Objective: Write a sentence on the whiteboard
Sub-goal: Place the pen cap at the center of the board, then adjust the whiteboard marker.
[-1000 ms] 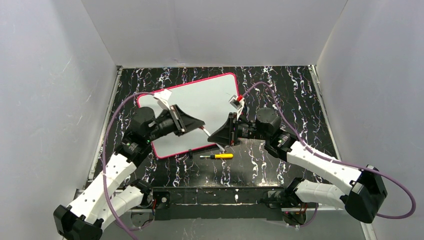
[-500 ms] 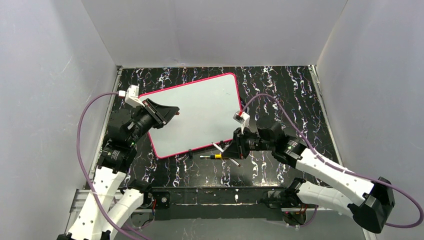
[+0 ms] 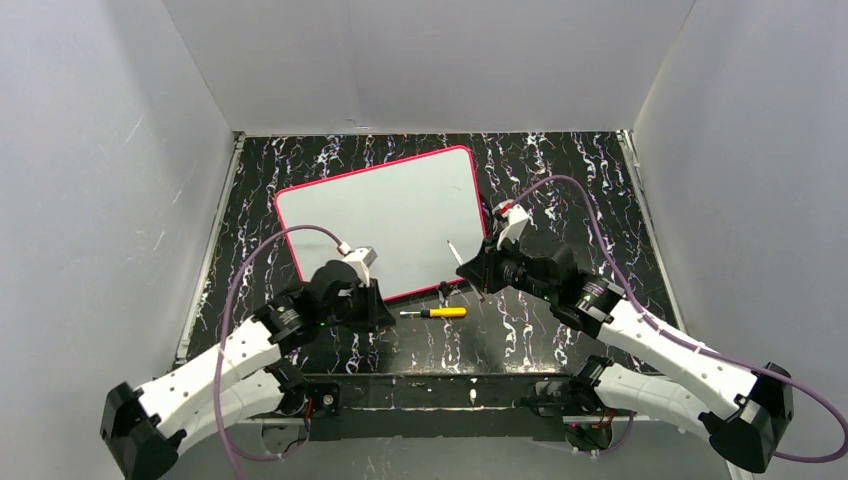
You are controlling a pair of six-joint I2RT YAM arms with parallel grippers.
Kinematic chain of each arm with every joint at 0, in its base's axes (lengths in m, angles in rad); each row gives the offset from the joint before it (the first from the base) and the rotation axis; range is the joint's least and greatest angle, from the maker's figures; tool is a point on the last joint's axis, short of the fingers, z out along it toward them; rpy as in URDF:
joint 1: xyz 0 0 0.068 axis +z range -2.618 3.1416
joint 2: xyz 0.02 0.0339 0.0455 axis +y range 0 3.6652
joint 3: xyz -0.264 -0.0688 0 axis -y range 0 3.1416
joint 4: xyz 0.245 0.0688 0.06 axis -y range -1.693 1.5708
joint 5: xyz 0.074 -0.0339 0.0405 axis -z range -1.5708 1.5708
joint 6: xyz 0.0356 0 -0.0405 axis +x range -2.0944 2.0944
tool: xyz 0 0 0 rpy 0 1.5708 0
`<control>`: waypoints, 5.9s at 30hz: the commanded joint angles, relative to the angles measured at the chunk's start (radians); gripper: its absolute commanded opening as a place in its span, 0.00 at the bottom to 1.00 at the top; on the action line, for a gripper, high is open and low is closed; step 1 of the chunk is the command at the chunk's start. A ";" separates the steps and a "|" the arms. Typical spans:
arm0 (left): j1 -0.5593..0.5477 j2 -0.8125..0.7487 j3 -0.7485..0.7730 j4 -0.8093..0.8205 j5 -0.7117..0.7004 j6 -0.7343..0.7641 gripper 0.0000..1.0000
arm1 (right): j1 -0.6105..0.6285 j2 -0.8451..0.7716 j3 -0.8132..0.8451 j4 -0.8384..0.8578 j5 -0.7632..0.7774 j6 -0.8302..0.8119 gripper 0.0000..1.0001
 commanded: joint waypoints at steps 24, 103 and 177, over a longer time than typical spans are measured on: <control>-0.238 0.337 0.005 0.198 -0.276 0.147 0.64 | 0.005 -0.038 0.052 0.031 0.061 -0.031 0.01; -0.523 0.135 0.269 0.106 -0.370 1.244 0.00 | 0.005 0.078 0.121 0.021 -0.615 0.064 0.48; -0.497 0.150 0.315 0.044 -0.302 1.149 0.00 | 0.005 0.105 0.049 0.199 -0.587 0.129 0.41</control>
